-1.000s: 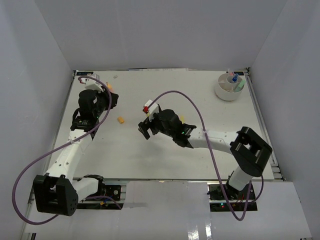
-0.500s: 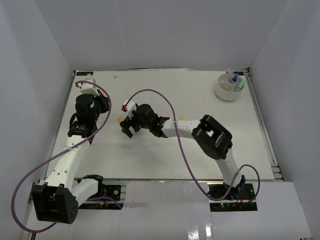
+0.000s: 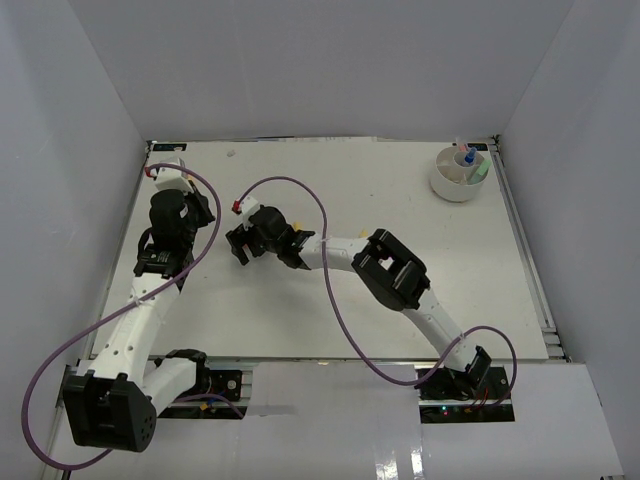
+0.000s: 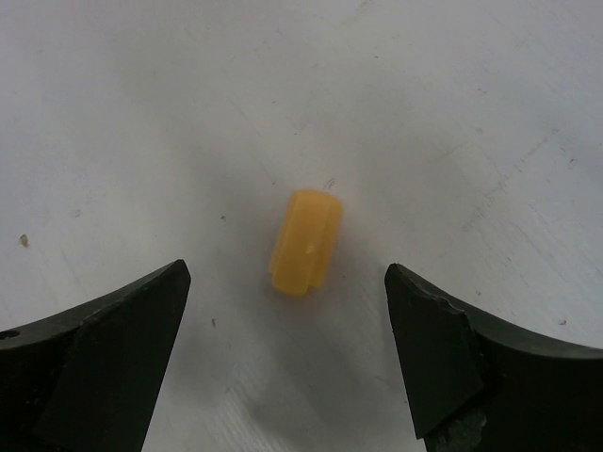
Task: Sort the stationery into containers
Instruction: Move the pen cap to the center of the board, then pick up the pen cap from the center of the board, then close the pen cap on the pen.
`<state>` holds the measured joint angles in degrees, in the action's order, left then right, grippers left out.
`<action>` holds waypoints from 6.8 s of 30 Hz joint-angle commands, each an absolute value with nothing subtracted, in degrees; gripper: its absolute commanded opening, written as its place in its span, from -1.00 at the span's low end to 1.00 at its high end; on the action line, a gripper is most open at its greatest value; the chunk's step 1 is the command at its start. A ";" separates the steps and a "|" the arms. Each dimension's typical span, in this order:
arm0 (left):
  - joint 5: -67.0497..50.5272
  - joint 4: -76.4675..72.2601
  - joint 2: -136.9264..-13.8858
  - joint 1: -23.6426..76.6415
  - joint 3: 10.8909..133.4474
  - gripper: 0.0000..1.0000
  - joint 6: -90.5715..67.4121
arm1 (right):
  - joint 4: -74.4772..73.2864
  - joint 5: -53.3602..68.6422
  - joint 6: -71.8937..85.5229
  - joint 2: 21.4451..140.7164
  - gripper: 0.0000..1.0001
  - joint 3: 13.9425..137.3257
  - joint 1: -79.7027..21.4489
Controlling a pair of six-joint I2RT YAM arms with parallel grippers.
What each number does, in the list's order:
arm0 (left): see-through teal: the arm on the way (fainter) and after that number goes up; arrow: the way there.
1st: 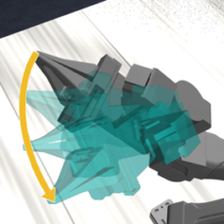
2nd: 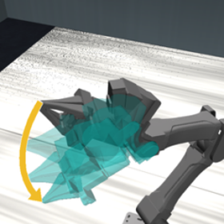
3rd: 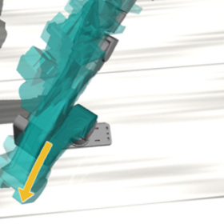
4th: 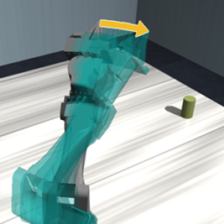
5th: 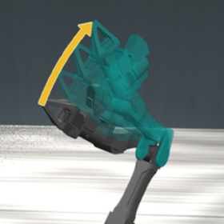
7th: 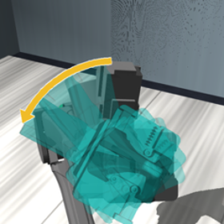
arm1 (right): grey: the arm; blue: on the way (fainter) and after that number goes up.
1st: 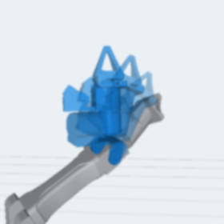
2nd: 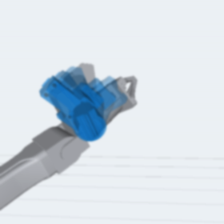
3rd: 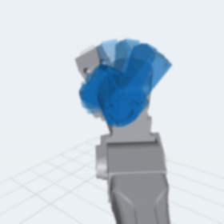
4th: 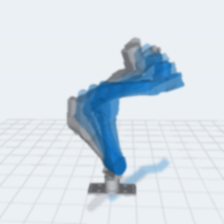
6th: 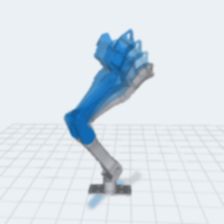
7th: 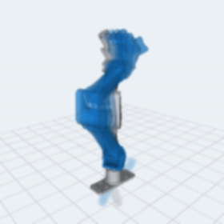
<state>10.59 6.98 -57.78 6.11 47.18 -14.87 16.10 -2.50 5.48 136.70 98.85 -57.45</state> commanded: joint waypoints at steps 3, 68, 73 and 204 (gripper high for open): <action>10.99 7.29 -55.90 5.71 46.58 -0.50 -14.85 | 15.12 -7.64 7.91 139.56 0.76 105.02 -57.66; -2.37 5.36 -55.90 5.89 45.79 -0.44 -16.70 | -27.23 -7.73 5.80 112.32 0.08 81.02 -53.44; -2.37 5.45 -55.72 5.98 45.79 -0.43 -16.70 | -30.58 -6.94 5.62 114.96 0.08 84.63 -53.26; -33.75 -31.45 -55.63 13.89 42.63 -0.52 -10.99 | 15.92 -12.83 16.08 88.77 -0.85 71.10 -61.88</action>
<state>-36.60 -18.76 -56.16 14.35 37.19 -12.03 26.00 -17.67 15.79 89.10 71.70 -60.31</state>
